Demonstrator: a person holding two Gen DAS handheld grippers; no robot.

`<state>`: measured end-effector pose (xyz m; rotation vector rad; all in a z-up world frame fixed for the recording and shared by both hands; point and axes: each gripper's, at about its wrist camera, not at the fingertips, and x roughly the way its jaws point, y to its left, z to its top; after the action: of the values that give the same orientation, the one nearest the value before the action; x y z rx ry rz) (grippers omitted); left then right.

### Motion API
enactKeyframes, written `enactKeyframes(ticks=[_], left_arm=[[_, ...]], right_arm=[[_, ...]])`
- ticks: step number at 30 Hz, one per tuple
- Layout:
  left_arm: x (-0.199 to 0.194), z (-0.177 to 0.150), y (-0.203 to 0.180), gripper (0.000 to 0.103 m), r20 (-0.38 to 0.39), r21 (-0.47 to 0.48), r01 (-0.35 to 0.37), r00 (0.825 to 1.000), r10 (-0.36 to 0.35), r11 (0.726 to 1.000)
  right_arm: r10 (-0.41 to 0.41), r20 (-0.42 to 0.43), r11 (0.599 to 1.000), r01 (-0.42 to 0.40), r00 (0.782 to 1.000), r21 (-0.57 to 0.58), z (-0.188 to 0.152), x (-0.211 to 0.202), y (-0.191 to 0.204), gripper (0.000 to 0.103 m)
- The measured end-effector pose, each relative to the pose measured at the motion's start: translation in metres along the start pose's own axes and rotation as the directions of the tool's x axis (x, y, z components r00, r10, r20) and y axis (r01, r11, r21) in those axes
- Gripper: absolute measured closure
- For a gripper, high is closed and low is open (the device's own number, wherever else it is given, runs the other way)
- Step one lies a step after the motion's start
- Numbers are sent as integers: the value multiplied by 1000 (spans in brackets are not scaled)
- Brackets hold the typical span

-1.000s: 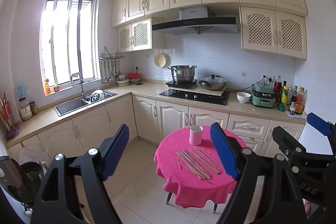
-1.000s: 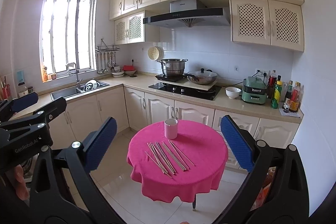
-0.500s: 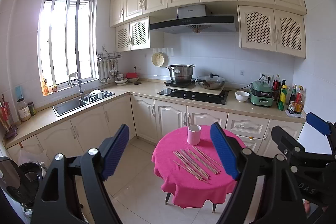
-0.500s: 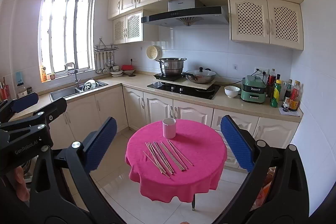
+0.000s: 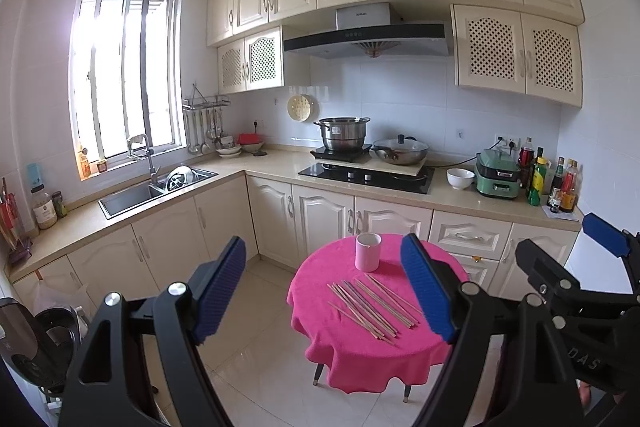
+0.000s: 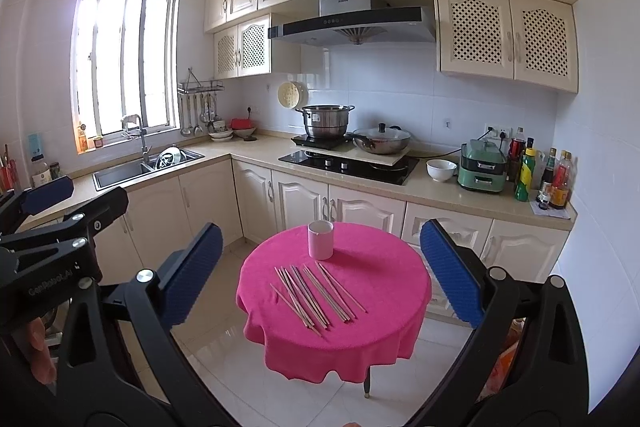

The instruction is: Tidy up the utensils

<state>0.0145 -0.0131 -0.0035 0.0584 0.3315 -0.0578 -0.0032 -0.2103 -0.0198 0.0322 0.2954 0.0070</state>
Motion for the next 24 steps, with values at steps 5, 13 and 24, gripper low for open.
enactKeyframes(ticks=[5, 13, 24], left_arm=[[4, 1, -2, 25, 1, 6, 7, 1000, -7, 1000], [12, -1, 1, 25, 0, 14, 20, 1000, -20, 1000], [29, -2, 9, 25, -10, 29, 19, 1000, -19, 999]], right_arm=[[-10, -6, 1000, 10, 1000, 4, 1, 3, 0, 6], [-28, -3, 1000, 28, 1000, 7, -3, 11, 7, 6], [-122, 23, 991, 123, 992, -42, -7, 26, 27, 6]])
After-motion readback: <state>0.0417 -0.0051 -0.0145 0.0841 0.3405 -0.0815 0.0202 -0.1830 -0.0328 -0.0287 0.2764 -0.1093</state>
